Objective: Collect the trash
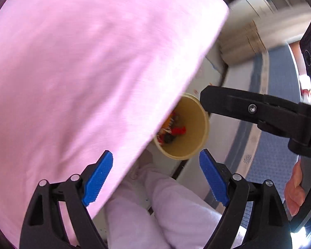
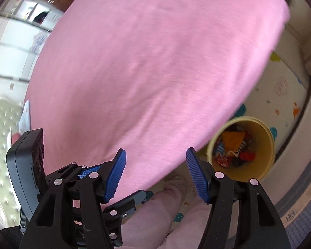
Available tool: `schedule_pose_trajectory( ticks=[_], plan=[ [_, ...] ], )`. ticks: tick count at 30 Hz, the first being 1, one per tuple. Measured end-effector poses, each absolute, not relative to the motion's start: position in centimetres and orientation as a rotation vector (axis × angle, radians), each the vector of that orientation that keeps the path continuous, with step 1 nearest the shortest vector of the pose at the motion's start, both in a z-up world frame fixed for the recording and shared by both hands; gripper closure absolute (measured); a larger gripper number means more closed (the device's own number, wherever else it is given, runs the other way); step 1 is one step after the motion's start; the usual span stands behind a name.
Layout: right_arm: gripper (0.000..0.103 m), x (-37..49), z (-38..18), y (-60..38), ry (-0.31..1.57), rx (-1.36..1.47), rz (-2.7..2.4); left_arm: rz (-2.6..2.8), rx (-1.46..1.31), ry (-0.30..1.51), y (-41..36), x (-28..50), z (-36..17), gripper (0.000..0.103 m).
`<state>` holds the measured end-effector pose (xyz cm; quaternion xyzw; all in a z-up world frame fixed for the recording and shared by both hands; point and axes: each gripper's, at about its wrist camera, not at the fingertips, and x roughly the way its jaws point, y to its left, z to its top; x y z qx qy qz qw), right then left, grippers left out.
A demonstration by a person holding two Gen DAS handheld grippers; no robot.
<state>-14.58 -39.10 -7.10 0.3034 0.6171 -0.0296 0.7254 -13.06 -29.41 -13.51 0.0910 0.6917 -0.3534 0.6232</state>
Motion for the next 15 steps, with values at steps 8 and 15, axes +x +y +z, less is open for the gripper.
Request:
schedule_pose_trajectory(
  ticks=[8,15],
  plan=[
    [0.043,-7.4,-4.2,-29.1,1.355,0.508,0.108,-0.591,0.039,1.512,-16.9,-8.3,-9.8,0.018],
    [0.042,-4.4,-2.0,-22.6,1.320,0.375,0.205,-0.436,-0.062,1.388,-9.3,-5.2,-6.5,0.011]
  ],
)
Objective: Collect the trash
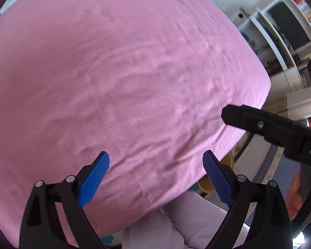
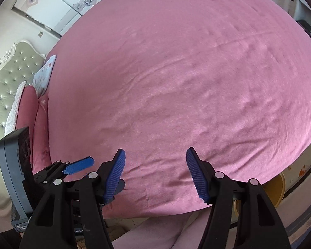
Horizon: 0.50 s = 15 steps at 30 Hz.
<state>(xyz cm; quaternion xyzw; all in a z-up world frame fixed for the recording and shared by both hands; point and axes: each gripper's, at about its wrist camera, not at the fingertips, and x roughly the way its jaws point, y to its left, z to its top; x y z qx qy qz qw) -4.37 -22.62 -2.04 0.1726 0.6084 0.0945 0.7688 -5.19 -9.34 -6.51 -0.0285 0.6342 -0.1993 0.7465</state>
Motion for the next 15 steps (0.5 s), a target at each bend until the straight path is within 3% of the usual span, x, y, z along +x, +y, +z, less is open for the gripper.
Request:
schedule_pose_trajectory(
  ticks=[15],
  plan=[
    [0.015,-1.0,4.2,-17.2,1.058,0.124,0.304,-0.127,-0.183,1.121,-0.3,-4.2,-0.1,0.009]
  ],
)
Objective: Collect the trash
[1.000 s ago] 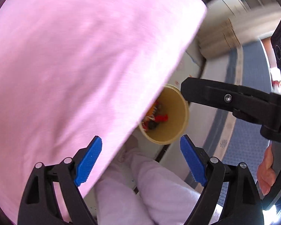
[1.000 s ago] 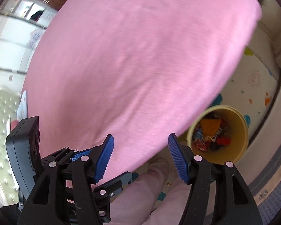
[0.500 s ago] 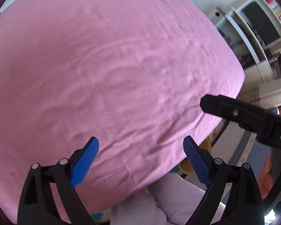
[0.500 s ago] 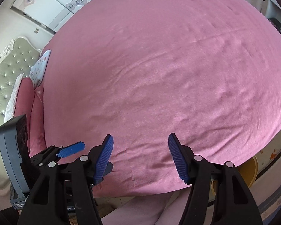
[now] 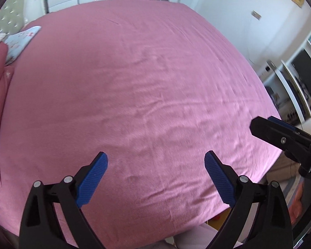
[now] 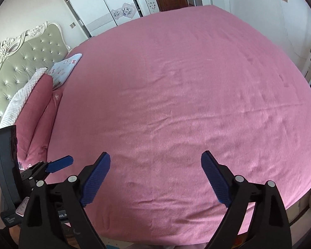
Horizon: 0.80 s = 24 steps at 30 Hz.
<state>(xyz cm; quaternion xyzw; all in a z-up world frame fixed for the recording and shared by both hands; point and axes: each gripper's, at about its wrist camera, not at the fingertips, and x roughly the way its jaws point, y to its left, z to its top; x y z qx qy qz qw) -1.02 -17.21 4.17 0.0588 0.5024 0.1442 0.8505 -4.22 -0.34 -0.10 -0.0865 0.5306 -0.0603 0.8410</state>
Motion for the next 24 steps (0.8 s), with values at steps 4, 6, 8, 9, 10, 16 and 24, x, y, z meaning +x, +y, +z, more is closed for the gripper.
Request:
schedule_pose_trajectory(
  ticks=[4,6,8,9,10,16,24],
  plan=[
    [0.008,-0.8,5.0,-17.5,0.975,0.085,0.300,-0.064,-0.230,1.090,0.9,-4.3,1.4,0.008],
    [0.008,-0.7,5.4,-17.9,0.949,0.104,0.321,-0.031,-0.240,1.065,1.2,-4.4,2.0,0.008],
    [0.008,-0.4,5.5,-18.2,0.946,0.115,0.315,-0.006,-0.241,1.049,1.4,-4.6,2.4,0.008],
    [0.008,-0.3,5.4,-18.2,0.950,0.112,0.316,0.009,-0.246,1.042,1.4,-4.6,2.6,0.007],
    [0.008,-0.2,5.4,-18.3,0.953,0.105,0.318,0.014,-0.251,1.039,1.4,-4.6,2.7,0.007],
    [0.008,-0.1,5.3,-17.9,0.969,0.049,0.350,0.048,-0.262,1.034,1.0,-4.6,2.9,0.004],
    [0.008,0.2,5.0,-18.3,1.008,0.066,0.383,0.079,-0.298,1.003,0.7,-4.5,3.3,0.004]
  ],
)
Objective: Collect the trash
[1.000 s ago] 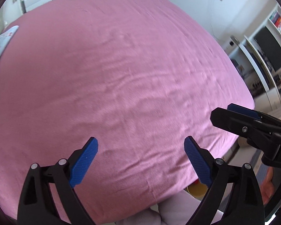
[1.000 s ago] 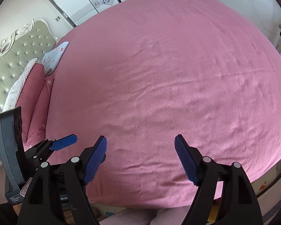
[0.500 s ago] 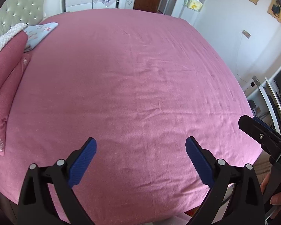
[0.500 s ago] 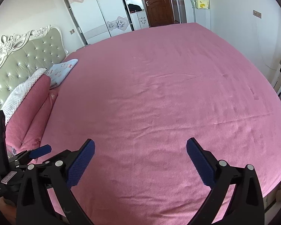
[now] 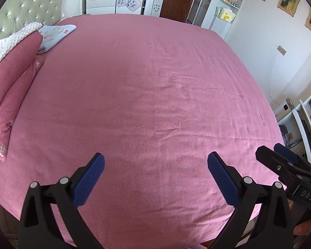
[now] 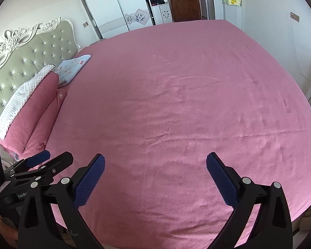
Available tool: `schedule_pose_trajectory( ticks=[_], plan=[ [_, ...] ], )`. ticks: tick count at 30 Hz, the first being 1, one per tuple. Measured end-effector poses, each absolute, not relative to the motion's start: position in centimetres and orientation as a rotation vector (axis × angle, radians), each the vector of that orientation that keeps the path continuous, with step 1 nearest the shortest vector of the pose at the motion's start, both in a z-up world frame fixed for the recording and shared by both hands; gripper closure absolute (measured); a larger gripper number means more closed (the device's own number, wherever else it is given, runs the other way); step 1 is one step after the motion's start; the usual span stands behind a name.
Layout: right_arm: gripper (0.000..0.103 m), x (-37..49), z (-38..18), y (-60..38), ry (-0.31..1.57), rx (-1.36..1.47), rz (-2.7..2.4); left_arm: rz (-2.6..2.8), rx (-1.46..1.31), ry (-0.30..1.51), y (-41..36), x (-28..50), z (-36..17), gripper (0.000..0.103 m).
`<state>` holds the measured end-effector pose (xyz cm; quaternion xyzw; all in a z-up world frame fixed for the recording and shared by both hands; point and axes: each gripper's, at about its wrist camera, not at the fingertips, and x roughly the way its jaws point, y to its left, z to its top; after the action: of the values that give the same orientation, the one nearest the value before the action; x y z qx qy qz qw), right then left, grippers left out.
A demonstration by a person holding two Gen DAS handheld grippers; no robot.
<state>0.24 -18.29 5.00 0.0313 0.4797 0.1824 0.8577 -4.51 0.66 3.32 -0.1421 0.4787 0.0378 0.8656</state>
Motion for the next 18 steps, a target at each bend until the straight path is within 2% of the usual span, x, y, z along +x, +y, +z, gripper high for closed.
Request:
schedule_pose_trajectory(
  ticks=[18],
  plan=[
    [0.008,0.85,4.65,-19.14,1.031,0.067,0.373,0.087,-0.289,1.007,0.15,-3.90,3.62,0.004]
  ],
)
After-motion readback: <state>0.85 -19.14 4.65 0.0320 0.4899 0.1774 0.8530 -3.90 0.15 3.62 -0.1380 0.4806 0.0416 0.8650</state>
